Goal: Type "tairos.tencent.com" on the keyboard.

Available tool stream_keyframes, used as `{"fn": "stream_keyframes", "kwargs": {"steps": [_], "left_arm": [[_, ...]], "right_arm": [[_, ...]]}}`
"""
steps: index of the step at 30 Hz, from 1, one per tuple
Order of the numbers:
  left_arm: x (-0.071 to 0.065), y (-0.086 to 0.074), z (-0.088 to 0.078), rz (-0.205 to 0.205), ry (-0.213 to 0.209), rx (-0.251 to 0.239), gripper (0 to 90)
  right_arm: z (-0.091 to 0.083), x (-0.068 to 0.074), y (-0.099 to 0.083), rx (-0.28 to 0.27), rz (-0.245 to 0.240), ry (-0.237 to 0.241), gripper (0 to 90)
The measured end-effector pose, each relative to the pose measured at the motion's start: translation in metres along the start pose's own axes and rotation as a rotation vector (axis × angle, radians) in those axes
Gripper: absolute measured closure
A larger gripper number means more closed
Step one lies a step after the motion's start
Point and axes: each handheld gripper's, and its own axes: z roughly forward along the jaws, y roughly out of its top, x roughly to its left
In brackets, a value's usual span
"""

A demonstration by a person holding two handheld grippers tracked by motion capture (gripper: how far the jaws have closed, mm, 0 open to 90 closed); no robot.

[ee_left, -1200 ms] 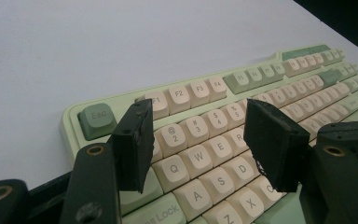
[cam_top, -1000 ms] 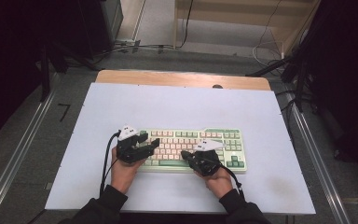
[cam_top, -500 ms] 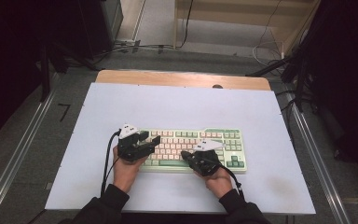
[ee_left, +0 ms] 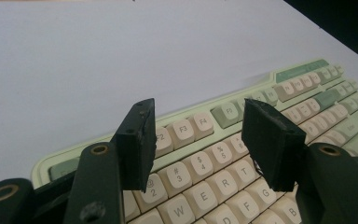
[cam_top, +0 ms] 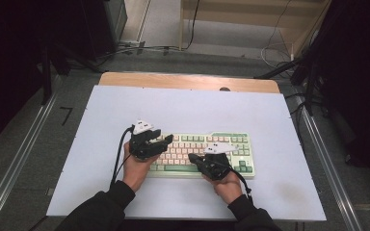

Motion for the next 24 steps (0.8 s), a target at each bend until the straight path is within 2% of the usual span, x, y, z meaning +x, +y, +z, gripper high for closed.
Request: {"fn": "stream_keyframes", "kwargs": {"steps": [7, 9, 13, 16, 17, 19, 21, 24], "left_arm": [[-0.006, -0.003, -0.003, 0.046, -0.021, -0.005, 45.3], [-0.008, -0.007, -0.004, 0.071, -0.017, -0.007, 45.1], [-0.008, -0.017, -0.006, 0.083, -0.015, -0.011, 45.1], [-0.005, -0.022, -0.007, 0.063, -0.014, -0.010, 45.2], [-0.004, -0.022, -0.007, 0.049, -0.017, -0.011, 45.2], [-0.003, -0.021, -0.009, 0.039, -0.021, -0.021, 45.3], [-0.004, -0.020, -0.011, 0.022, -0.030, -0.025, 45.5], [-0.006, -0.019, -0.012, 0.028, -0.021, -0.020, 45.5]], "right_arm": [[-0.006, -0.004, 0.001, -0.018, 0.008, -0.014, 87.5], [-0.007, -0.005, 0.001, -0.020, 0.009, -0.020, 86.0], [-0.009, -0.007, 0.001, -0.030, 0.018, -0.029, 82.4], [-0.010, -0.009, 0.002, -0.028, 0.024, -0.035, 76.1], [-0.010, -0.009, 0.002, -0.029, 0.024, -0.039, 71.0], [-0.011, -0.010, 0.002, -0.029, 0.018, -0.047, 67.7], [-0.012, -0.011, 0.002, -0.030, 0.019, -0.057, 60.5], [-0.013, -0.012, 0.003, -0.031, 0.021, -0.067, 54.3]]}}
